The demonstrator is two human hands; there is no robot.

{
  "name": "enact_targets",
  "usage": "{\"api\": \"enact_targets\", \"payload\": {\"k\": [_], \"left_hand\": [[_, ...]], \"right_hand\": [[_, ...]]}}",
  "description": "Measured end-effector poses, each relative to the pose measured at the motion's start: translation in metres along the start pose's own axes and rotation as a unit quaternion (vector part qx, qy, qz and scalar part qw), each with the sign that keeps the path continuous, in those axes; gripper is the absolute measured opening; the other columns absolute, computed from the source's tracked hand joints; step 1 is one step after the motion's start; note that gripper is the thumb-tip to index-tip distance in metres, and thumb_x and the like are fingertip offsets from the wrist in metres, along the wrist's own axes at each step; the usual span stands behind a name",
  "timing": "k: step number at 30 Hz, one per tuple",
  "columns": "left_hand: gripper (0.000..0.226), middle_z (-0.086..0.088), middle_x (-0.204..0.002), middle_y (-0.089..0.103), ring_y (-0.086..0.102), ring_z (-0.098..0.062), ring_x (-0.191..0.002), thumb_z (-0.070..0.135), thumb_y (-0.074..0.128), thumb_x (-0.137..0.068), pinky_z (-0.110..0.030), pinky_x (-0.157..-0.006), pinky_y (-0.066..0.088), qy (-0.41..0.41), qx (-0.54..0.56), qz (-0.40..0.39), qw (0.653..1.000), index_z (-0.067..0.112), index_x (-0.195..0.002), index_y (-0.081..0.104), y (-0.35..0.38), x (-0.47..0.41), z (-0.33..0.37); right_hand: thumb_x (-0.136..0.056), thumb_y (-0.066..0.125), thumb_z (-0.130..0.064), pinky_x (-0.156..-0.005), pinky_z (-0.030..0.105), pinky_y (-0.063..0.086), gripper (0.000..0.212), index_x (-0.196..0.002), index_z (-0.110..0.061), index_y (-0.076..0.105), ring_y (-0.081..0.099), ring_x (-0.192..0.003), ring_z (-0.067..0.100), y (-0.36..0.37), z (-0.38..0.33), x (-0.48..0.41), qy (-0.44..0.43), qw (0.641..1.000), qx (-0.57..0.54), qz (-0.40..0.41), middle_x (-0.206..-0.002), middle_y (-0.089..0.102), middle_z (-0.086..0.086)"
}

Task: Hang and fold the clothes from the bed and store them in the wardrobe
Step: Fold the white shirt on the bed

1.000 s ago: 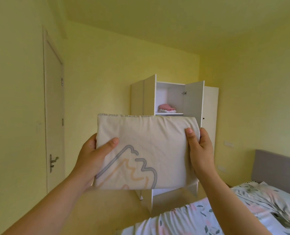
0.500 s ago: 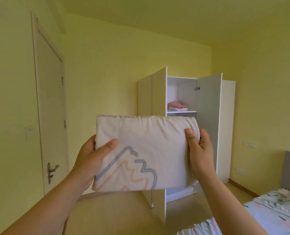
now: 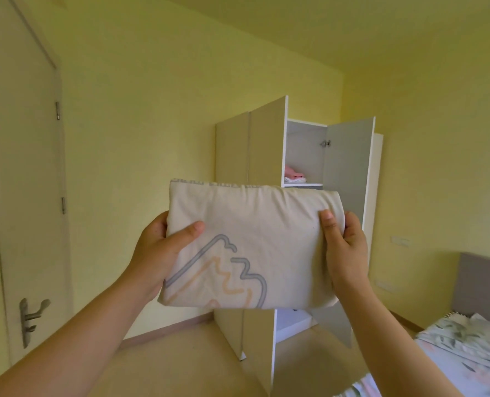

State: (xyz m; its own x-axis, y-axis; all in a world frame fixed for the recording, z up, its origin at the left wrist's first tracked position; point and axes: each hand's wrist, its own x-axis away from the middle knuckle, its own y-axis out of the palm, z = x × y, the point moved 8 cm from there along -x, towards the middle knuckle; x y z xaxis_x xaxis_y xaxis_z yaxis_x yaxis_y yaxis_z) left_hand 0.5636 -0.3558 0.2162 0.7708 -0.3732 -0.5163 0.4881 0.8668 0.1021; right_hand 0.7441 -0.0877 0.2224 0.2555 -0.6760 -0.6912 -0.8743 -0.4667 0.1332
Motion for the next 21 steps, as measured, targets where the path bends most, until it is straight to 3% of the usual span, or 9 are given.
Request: {"api": "enact_targets", "payload": {"k": [9, 13, 15, 18, 21], "left_hand": [[0.041, -0.002, -0.102, 0.075, 0.073, -0.021, -0.092, 0.036, 0.078, -0.070, -0.037, -0.077, 0.054, -0.003, 0.026, -0.028, 0.999, 0.019, -0.105, 0.068, -0.013, -0.119, -0.079], [0.041, -0.002, -0.102, 0.075, 0.072, -0.021, -0.093, 0.037, 0.077, -0.069, -0.037, -0.077, 0.053, -0.002, 0.029, -0.032, 0.999, 0.018, -0.105, 0.068, -0.012, -0.168, -0.110], [0.041, -0.001, -0.102, 0.075, 0.072, -0.021, -0.093, 0.037, 0.077, -0.069, -0.037, -0.078, 0.053, -0.001, 0.029, -0.036, 0.999, 0.019, -0.105, 0.068, -0.012, -0.192, -0.122], [0.041, -0.001, -0.102, 0.075, 0.072, -0.020, -0.094, 0.038, 0.077, -0.070, -0.039, -0.080, 0.054, 0.000, 0.028, -0.042, 0.999, 0.018, -0.105, 0.068, -0.017, -0.228, -0.138], [0.039, -0.001, -0.103, 0.075, 0.072, -0.021, -0.095, 0.035, 0.079, -0.072, -0.039, -0.082, 0.054, 0.001, 0.034, -0.058, 0.998, 0.017, -0.105, 0.067, -0.024, -0.264, -0.155]], "right_hand": [[-0.097, 0.056, -0.037, -0.050, 0.011, 0.034, 0.032, -0.077, -0.014, 0.046, 0.040, -0.054, -0.003, 0.074, 0.073, -0.057, -0.005, 1.000, 0.017, 0.023, -0.062, 0.045, -0.015], [-0.097, 0.055, -0.039, -0.055, 0.014, 0.037, 0.034, -0.085, -0.008, 0.049, 0.042, -0.056, -0.002, 0.104, 0.111, -0.086, 0.002, 0.999, 0.023, 0.024, -0.071, 0.049, -0.004], [-0.097, 0.055, -0.040, -0.058, 0.019, 0.038, 0.034, -0.086, -0.008, 0.050, 0.043, -0.057, -0.002, 0.118, 0.127, -0.101, 0.005, 0.999, 0.025, 0.026, -0.071, 0.050, -0.007], [-0.097, 0.056, -0.040, -0.051, 0.010, 0.035, 0.035, -0.080, -0.011, 0.046, 0.040, -0.054, -0.002, 0.142, 0.146, -0.121, 0.001, 0.999, 0.028, 0.040, -0.060, 0.045, -0.017], [-0.097, 0.057, -0.038, -0.049, 0.010, 0.032, 0.035, -0.074, -0.016, 0.044, 0.038, -0.053, -0.002, 0.169, 0.166, -0.138, 0.001, 0.998, 0.036, 0.053, -0.057, 0.043, -0.019]]}}
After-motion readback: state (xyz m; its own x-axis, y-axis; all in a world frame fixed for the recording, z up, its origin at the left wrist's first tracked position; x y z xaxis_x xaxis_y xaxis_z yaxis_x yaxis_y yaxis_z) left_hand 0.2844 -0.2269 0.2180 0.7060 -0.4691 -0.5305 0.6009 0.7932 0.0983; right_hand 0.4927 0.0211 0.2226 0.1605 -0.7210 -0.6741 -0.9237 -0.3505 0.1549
